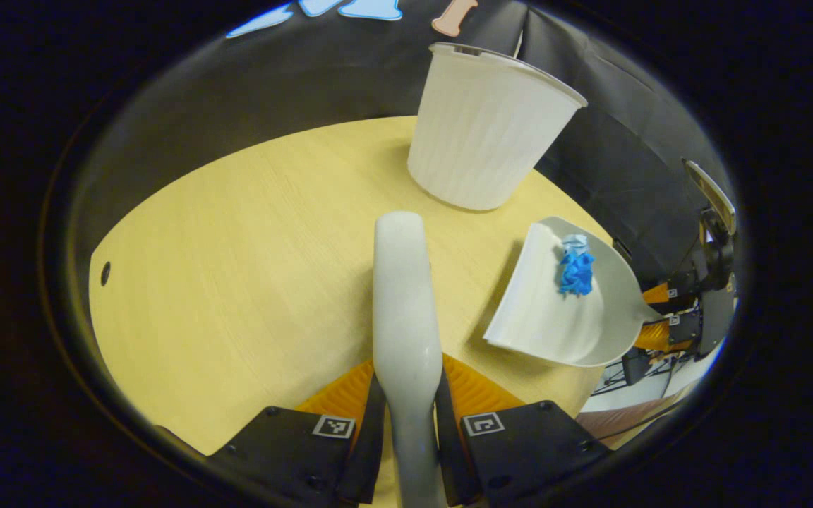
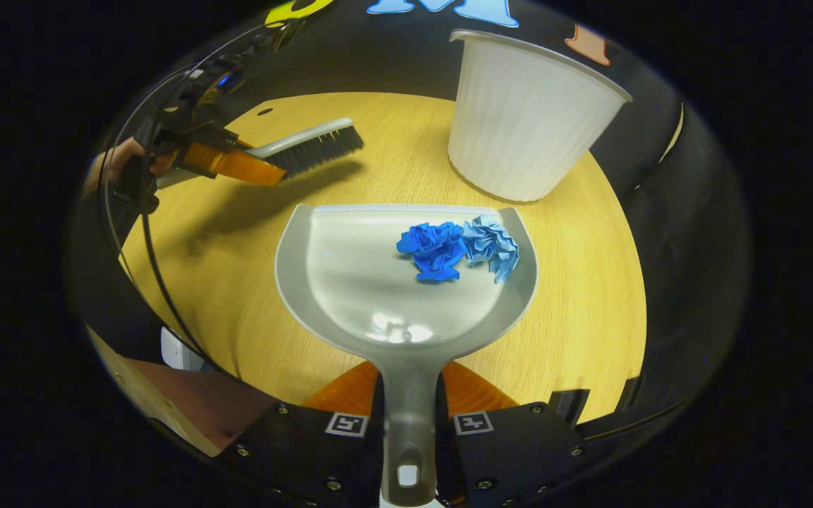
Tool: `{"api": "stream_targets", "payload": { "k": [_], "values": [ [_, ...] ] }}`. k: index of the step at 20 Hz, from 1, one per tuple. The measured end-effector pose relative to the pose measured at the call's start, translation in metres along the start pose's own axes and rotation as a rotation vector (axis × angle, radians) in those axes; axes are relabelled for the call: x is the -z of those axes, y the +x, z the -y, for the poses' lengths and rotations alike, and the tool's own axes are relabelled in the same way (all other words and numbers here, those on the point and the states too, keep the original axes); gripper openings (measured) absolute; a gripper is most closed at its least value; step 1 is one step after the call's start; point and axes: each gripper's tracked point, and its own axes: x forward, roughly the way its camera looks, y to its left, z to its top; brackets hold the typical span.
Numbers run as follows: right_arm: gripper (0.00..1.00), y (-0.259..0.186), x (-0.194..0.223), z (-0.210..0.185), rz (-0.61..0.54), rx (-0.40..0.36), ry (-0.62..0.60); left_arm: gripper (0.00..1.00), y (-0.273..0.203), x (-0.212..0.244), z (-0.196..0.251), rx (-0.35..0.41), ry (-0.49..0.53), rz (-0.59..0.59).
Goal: Pick up the small broom and dustpan from the desktop, sweep the trash into the dustpan with the broom, and then empty the trash into the garbage bin.
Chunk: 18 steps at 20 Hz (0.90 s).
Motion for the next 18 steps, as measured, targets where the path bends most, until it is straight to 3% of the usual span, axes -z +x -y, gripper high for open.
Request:
{"api": "stream_targets", "payload": {
  "k": [5, 11, 18],
  "values": [
    [0.29, 0.005, -0.001, -0.003, 0.021, -0.011, 0.026, 0.43, 0.014, 0.033, -0.059, -0.029, -0.036, 0.015],
    [0.29, 0.005, -0.002, 0.000, 0.064, 0.002, -0.001, 0.43, 0.058, 0.096, -0.080, -0.057, -0.063, 0.027],
    [0.29, 0.004, -0.004, -0.007, 0.085, -0.054, 0.046, 0.43, 0.072, 0.169, -0.132, -0.084, -0.111, 0.050]
  ]
}}
